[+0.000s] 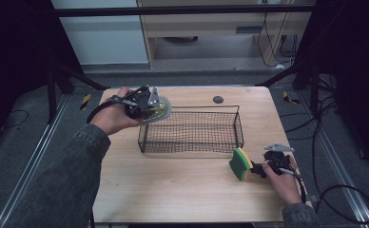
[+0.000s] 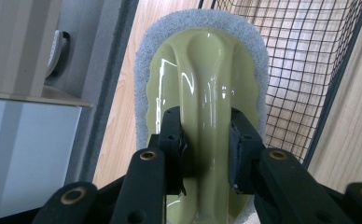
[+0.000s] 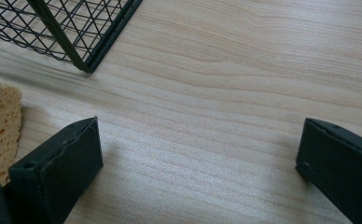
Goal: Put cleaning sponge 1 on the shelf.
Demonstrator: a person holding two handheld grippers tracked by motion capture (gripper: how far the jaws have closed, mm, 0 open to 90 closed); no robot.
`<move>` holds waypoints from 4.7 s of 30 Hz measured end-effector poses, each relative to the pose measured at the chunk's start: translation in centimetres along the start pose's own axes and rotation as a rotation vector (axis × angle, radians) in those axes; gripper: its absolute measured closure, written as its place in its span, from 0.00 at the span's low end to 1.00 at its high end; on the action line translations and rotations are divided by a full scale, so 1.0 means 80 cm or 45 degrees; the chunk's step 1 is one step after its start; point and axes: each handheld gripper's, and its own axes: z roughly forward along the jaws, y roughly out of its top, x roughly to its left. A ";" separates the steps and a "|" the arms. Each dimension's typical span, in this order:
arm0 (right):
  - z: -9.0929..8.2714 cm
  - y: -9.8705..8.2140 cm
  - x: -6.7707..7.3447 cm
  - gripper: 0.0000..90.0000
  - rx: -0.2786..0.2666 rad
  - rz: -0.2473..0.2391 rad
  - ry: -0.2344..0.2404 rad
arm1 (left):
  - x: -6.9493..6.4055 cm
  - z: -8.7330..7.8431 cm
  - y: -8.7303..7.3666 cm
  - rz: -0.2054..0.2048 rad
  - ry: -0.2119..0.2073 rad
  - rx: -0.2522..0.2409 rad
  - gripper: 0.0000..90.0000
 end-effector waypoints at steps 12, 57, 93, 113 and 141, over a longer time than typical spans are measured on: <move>0.000 0.000 0.000 0.01 -0.003 -0.002 0.000 | -0.004 0.008 0.022 0.074 -0.008 -0.008 0.78; 0.000 0.000 0.000 0.01 -0.002 -0.002 0.005 | -0.026 0.060 -0.001 0.166 -0.093 0.002 0.78; 0.000 0.000 0.000 0.01 -0.001 -0.004 0.005 | -0.037 0.100 -0.007 0.148 -0.124 0.077 0.78; 0.000 0.000 0.000 0.01 0.001 0.000 0.008 | -0.044 0.122 -0.017 0.111 -0.174 0.113 0.78; 0.000 0.000 0.000 0.01 -0.001 -0.003 0.008 | -0.047 0.151 -0.029 0.039 -0.276 0.126 0.76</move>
